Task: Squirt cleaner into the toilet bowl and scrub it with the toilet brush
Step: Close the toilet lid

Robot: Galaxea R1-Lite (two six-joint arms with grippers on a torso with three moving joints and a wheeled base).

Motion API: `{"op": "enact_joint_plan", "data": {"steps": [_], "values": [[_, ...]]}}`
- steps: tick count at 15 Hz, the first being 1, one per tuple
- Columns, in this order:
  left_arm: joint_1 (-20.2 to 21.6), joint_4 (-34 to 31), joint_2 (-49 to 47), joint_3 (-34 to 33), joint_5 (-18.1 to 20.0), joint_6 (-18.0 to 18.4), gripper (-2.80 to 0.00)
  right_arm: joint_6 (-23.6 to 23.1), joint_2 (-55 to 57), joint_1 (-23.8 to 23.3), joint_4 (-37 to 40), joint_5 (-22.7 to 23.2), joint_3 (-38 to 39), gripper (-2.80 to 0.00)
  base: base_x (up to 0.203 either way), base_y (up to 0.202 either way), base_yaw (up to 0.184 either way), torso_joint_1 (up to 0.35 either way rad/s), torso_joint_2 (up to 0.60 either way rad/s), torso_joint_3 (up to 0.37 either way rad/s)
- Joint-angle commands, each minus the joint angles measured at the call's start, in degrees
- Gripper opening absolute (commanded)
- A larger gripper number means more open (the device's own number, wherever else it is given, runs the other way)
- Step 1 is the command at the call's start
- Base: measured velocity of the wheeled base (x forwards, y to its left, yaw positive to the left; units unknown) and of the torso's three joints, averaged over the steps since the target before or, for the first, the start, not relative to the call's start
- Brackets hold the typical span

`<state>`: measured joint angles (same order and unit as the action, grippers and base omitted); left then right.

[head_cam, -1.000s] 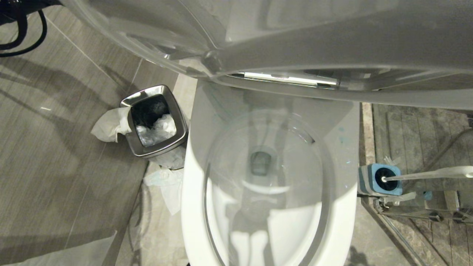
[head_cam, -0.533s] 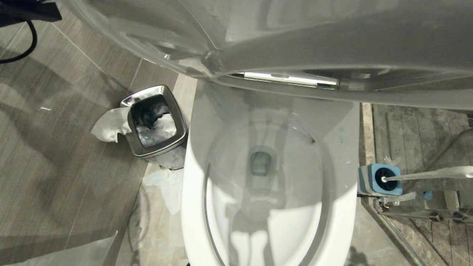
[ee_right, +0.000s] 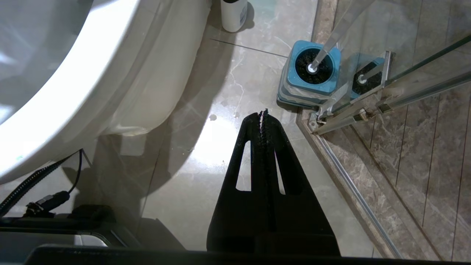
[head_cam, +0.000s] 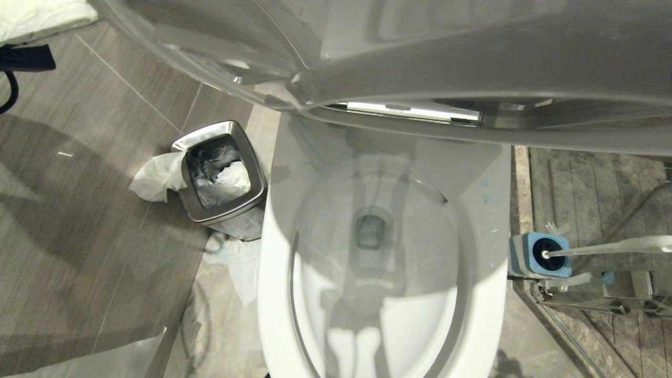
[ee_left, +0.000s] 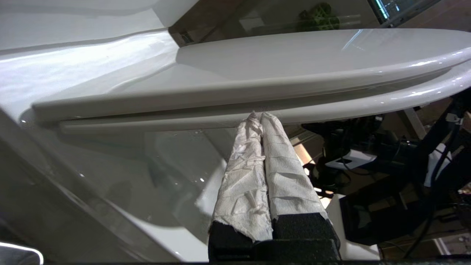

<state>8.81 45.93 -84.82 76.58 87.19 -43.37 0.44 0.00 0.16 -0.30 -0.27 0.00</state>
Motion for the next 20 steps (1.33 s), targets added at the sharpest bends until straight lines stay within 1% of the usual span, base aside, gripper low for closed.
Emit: {"op": "enact_joint_plan", "data": {"steps": [1, 3, 7, 8, 12, 15, 20], "values": [[-0.40, 0.33, 3.29, -2.94, 0.48, -0.22, -2.80, 0.00, 0.09, 0.02, -0.05, 0.01, 0.00, -2.80, 0.000, 0.000, 0.000, 0.000, 0.00, 0.000], [-0.92, 0.38, 6.07, -6.51, 0.48, -0.22, -2.80, 0.00, 0.09, 0.02, -0.05, 0.01, 0.00, -2.80, 0.000, 0.000, 0.000, 0.000, 0.00, 0.000], [-1.59, 0.22, 13.32, -16.10, 0.48, -0.30, -2.80, 0.00, 0.09, 0.05, -0.05, 0.01, 0.00, -2.80, 0.000, 0.000, 0.000, 0.000, 0.00, 0.000], [-2.51, 0.06, 14.50, -17.43, 0.48, -0.37, -2.80, 0.00, 0.09, 0.02, -0.05, 0.01, 0.00, -2.80, 0.000, 0.000, 0.000, 0.000, 0.00, 0.000], [-6.75, -0.11, 15.27, -19.22, 0.48, 0.64, -2.80, 0.00, 0.09, 0.02, -0.05, 0.01, 0.00, -2.80, 0.000, 0.000, 0.000, 0.000, 0.00, 0.000], [-11.93, 0.94, 15.06, -18.80, 0.48, 0.74, -2.80, 0.00, 0.09, 0.02, -0.05, 0.01, 0.00, -2.80, 0.000, 0.000, 0.000, 0.000, 0.00, 0.000], [-17.50, 2.24, 13.82, -17.11, 0.48, 0.83, -2.80, 0.00, 0.09, 0.02, -0.05, 0.01, 0.00, -2.80, 0.000, 0.000, 0.000, 0.000, 0.00, 0.000]]}}
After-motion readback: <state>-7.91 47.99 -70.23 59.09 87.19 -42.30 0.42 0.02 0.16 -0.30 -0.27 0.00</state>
